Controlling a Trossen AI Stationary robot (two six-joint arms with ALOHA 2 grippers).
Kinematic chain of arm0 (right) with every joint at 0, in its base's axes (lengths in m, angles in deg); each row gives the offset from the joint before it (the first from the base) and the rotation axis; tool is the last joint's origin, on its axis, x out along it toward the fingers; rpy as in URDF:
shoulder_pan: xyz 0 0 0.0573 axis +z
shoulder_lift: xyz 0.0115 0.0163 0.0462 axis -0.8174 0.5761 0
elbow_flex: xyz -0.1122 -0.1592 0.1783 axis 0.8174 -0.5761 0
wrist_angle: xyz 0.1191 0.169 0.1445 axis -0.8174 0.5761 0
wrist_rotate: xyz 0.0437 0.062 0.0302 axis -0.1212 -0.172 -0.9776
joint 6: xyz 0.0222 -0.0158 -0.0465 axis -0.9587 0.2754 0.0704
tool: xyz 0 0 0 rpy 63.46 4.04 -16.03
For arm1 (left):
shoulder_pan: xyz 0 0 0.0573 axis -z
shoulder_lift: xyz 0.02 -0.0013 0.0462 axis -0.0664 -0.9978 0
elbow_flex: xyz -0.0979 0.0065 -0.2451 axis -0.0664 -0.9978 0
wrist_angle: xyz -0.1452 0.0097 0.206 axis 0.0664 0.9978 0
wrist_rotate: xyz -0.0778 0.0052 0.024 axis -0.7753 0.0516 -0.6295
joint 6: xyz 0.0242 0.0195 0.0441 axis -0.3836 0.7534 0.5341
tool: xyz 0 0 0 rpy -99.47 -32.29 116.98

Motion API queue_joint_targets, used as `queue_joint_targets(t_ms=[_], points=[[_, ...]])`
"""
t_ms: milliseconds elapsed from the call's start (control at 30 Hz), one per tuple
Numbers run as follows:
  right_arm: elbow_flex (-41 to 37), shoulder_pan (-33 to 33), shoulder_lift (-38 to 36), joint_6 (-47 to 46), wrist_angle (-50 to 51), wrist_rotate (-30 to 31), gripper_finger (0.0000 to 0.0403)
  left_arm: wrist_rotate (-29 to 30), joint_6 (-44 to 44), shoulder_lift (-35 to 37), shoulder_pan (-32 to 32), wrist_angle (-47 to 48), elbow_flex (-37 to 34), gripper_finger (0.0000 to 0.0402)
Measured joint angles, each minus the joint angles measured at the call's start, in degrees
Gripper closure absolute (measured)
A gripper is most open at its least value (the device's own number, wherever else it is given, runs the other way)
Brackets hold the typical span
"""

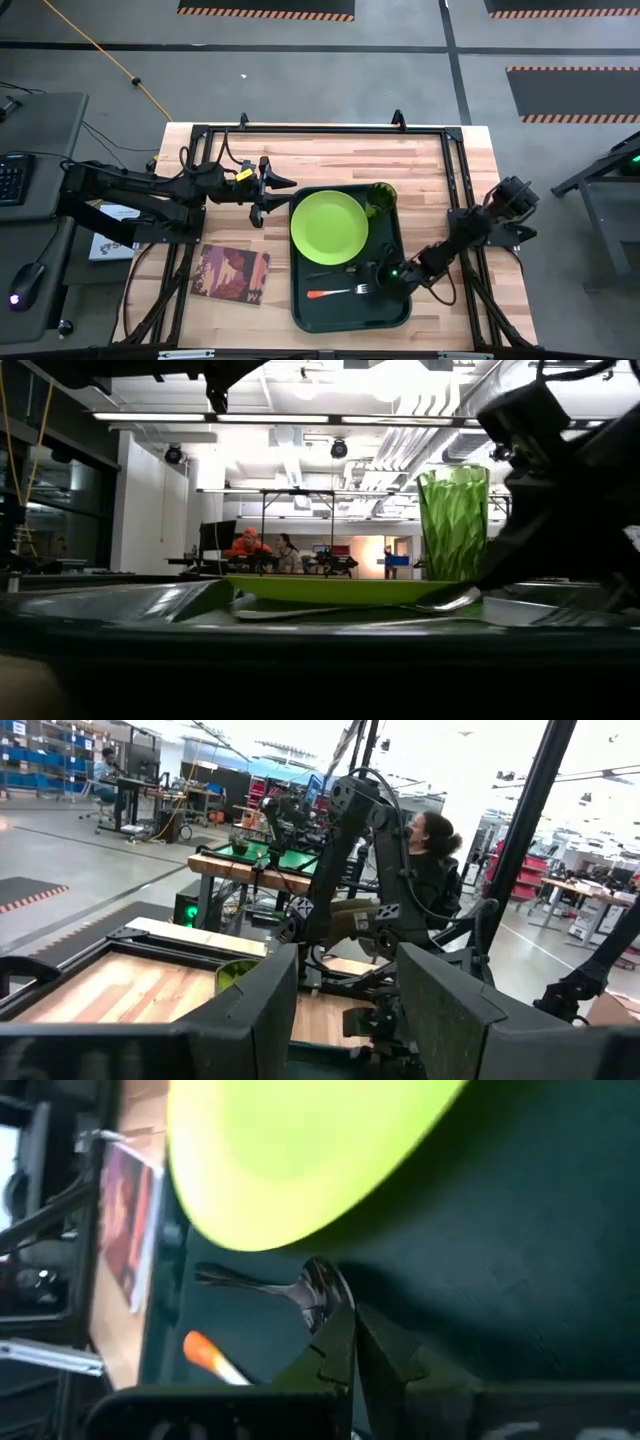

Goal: Pick and place plate/cup/fork/spoon on tray
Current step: Put the black spoon on the black serving tray in between the green plate and orange fork

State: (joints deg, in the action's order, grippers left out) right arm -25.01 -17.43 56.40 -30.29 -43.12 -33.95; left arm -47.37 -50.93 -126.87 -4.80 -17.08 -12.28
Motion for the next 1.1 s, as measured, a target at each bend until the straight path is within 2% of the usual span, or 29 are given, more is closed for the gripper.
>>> queue_joint_targets(t_ms=[233,567,967,1100], points=[[0.0,2.2,0.0,-6.9,4.3,1.1,0.0403,0.0,0.0,0.0,0.0,0.0,0.0,0.0241],[0.0,2.3,-0.7,-5.3,5.2,-1.2,0.0403,0.0,0.0,0.0,0.0,-0.3,0.0,0.0241],[0.0,2.3,-4.5,-2.3,8.4,-1.2,0.0403,0.0,0.0,0.0,0.0,-0.4,0.0,0.0241],[0.0,2.3,-4.5,-2.3,8.4,-3.3,0.0403,0.0,0.0,0.0,0.0,-0.4,0.0,0.0241]])
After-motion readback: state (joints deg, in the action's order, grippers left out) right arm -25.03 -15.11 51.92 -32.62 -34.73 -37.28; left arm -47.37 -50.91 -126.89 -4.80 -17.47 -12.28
